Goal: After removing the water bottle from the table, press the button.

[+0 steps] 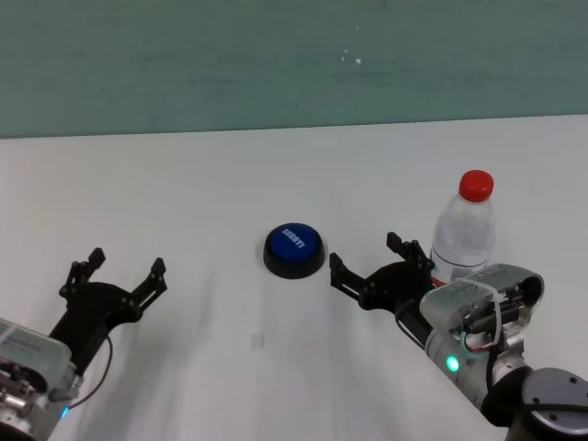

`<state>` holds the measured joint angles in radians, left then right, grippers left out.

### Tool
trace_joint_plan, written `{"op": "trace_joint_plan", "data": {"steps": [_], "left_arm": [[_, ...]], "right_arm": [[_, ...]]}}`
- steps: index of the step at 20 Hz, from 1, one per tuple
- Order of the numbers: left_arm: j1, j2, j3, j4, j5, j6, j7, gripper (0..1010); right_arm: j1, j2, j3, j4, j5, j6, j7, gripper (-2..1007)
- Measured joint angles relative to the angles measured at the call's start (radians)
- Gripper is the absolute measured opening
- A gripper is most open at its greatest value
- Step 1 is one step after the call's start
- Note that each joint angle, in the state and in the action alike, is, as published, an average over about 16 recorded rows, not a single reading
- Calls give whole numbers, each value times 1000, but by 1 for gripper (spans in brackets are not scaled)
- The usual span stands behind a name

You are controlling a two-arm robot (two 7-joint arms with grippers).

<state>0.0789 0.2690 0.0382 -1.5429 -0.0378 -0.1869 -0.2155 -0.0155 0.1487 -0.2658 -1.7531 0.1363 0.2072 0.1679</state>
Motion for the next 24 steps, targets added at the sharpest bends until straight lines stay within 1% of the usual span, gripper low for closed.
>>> {"op": "trace_joint_plan", "data": {"steps": [14, 24], "left_arm": [[0, 0, 0, 0, 0, 0, 0, 1003], [0, 0, 0, 0, 0, 0, 0, 1003]], "right_arm": [[6, -8, -2, 12, -17, 0, -16, 1000], [6, -9, -2, 12, -17, 1, -15, 1000]]}}
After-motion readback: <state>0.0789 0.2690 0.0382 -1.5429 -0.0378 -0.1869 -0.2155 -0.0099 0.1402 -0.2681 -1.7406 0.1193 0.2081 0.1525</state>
